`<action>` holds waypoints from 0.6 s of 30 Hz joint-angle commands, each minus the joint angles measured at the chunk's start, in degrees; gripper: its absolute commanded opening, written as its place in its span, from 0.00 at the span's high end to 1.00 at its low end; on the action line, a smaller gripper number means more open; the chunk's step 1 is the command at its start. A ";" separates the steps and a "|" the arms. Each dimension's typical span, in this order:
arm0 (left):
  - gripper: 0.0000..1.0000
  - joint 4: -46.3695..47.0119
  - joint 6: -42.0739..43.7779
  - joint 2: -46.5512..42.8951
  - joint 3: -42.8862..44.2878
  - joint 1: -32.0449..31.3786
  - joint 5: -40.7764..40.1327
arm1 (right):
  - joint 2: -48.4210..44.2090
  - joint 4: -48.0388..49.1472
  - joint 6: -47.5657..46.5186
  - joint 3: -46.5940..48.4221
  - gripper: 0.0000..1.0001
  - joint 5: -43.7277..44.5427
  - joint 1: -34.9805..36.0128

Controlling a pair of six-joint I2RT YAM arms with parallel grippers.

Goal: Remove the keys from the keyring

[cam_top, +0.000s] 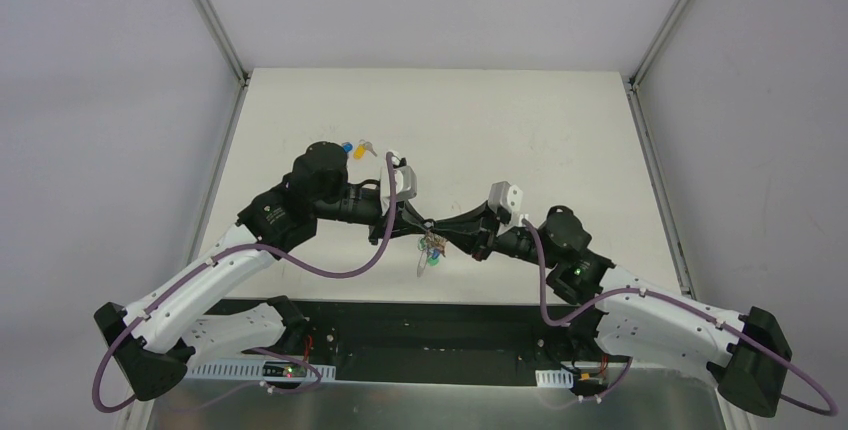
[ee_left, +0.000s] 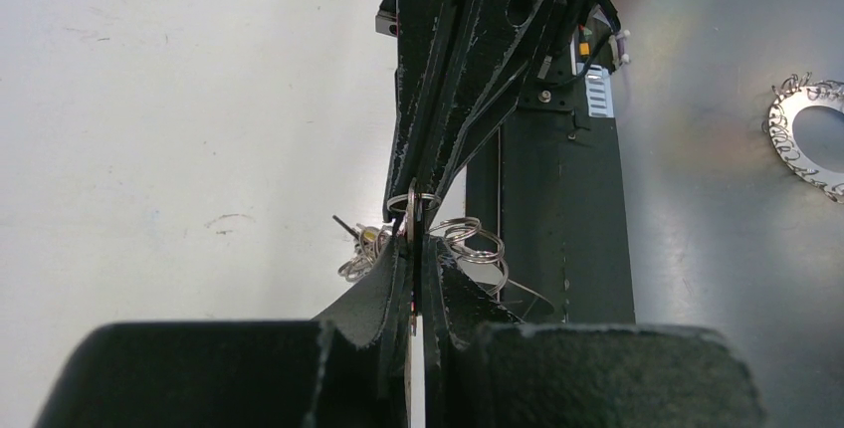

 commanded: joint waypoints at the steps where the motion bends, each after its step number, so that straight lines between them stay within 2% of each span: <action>1: 1.00 2.15 0.48 -0.57 2.61 -0.70 1.49 | -0.22 3.75 1.41 3.15 1.00 -0.60 0.37; 9: 1.00 2.16 1.24 -2.41 1.51 -0.71 -2.36 | -4.57 2.91 13.55 0.48 1.00 11.18 0.31; 13: 1.00 2.14 0.87 -2.40 1.00 -0.70 -1.42 | -7.75 8.34 14.34 -3.71 1.00 13.37 0.31; 18: 1.00 2.15 0.75 -1.72 0.94 -0.69 0.36 | -9.78 9.89 13.50 -4.81 1.00 15.11 0.37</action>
